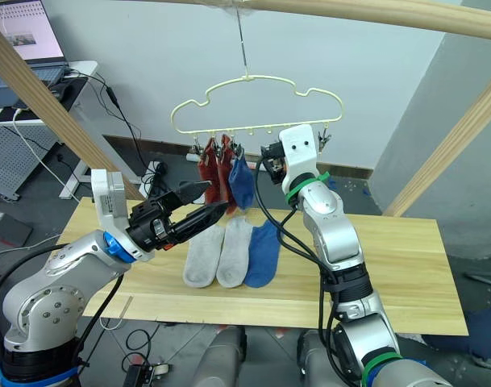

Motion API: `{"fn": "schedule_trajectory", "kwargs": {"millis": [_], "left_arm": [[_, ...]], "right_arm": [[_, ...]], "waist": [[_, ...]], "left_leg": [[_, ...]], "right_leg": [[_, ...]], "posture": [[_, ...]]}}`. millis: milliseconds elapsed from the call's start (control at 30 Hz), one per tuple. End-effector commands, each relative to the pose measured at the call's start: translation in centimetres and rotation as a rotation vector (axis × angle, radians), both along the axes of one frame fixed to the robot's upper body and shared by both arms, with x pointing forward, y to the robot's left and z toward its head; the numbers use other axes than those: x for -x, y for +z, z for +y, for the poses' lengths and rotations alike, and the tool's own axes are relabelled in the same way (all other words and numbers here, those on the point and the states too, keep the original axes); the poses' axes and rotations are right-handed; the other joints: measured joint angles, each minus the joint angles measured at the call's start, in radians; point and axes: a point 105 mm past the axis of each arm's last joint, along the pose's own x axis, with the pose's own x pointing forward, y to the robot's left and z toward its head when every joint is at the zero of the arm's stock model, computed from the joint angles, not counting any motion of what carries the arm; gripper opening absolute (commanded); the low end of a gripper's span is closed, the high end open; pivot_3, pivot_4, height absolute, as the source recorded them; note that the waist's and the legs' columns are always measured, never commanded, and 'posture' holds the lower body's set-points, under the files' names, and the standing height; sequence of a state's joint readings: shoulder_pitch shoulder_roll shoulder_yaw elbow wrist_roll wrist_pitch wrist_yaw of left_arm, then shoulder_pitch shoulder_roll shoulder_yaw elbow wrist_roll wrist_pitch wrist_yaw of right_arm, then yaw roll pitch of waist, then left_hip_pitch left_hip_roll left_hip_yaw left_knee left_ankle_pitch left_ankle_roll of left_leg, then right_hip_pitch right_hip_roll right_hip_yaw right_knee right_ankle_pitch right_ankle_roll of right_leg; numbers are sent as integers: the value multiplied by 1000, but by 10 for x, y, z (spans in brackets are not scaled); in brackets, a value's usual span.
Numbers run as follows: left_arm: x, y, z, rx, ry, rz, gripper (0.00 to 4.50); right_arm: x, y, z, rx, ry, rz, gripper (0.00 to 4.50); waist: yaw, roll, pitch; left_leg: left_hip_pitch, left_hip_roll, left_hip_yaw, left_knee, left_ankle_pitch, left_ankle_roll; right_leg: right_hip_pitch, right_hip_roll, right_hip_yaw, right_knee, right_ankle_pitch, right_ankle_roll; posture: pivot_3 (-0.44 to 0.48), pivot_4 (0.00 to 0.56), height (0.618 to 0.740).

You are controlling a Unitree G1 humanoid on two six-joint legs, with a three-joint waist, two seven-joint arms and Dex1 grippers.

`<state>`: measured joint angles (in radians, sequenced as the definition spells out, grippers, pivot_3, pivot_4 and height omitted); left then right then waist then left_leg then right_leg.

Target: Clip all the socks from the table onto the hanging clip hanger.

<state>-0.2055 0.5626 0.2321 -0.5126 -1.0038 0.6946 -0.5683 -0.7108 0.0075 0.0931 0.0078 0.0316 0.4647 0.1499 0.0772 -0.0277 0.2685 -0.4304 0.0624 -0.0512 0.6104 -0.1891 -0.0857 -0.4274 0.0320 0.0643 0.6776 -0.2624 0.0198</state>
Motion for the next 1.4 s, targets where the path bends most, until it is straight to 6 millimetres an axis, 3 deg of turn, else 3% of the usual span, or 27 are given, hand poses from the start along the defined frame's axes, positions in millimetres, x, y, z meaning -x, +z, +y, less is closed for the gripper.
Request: {"fn": "schedule_trajectory", "kwargs": {"millis": [33, 1133, 1233, 1400], "left_arm": [[6, 9, -6, -4, -17, -55, 4500], [3, 17, -9, 4, -11, -84, 4500], [4, 17, -10, -5, -15, -87, 4500], [4, 17, -11, -3, -18, -86, 4500]], "right_arm": [[2, 21, -1, -38, 5, -72, 2904], [-1, 12, 0, -60, 14, -18, 2904], [-1, 13, -1, -70, 9, -17, 2322], [-3, 14, -1, -78, 2, -18, 645]], "waist": [[0, 0, 0], [0, 0, 0], [0, 0, 0], [0, 0, 0]], "left_leg": [[0, 0, 0, 0, 0, 0], [0, 0, 0, 0, 0, 0], [0, 0, 0, 0, 0, 0], [0, 0, 0, 0, 0, 0]], "right_leg": [[0, 0, 0, 0, 0, 0], [0, 0, 0, 0, 0, 0], [0, 0, 0, 0, 0, 0], [0, 0, 0, 0, 0, 0]], "posture": [[256, 229, 740], [262, 235, 740], [262, 235, 740], [264, 238, 740]]}}
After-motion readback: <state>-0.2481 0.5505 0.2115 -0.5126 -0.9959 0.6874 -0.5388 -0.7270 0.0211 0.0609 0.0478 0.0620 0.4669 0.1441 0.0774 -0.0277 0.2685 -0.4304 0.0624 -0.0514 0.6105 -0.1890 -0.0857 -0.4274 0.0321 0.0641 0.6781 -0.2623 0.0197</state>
